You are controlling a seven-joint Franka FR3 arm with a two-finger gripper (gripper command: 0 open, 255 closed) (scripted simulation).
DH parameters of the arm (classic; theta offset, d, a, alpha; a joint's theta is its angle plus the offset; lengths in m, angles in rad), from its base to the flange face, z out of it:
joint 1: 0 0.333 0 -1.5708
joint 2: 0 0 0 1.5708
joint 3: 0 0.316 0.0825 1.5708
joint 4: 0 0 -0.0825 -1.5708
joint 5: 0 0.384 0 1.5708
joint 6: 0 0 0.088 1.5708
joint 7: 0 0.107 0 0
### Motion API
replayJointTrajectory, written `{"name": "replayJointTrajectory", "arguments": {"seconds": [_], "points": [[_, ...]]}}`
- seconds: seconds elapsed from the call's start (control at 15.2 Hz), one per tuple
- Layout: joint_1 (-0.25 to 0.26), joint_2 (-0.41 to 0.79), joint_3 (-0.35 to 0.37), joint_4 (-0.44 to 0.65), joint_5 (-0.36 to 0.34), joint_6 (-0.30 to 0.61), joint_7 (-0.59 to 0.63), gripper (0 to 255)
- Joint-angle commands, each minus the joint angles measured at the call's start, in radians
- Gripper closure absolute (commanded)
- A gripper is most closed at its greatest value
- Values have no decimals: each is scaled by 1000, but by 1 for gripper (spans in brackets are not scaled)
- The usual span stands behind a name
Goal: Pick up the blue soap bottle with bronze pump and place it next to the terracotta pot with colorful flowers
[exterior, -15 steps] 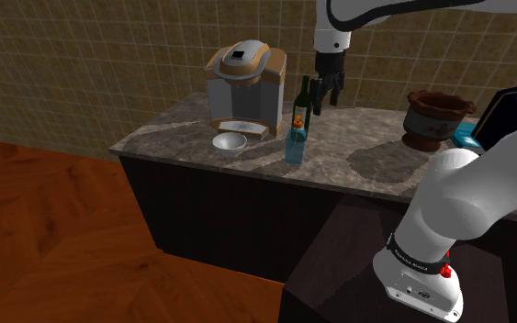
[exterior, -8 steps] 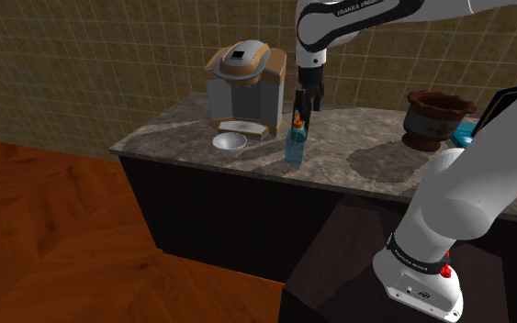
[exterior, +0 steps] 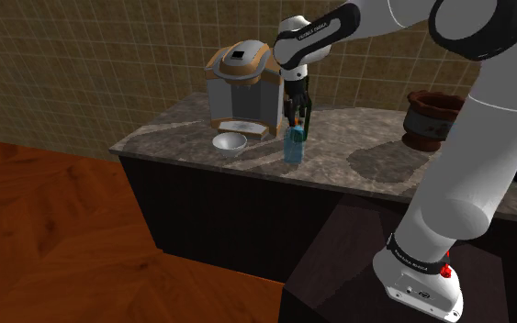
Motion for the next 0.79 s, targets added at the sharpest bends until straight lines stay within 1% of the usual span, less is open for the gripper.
{"name": "replayJointTrajectory", "arguments": {"seconds": [0.0,0.26,0.73], "points": [[-8,96,-5,74,24,5,-53,0],[-34,256,-1,205,61,8,-136,0],[-40,272,0,131,65,98,-139,0]]}}
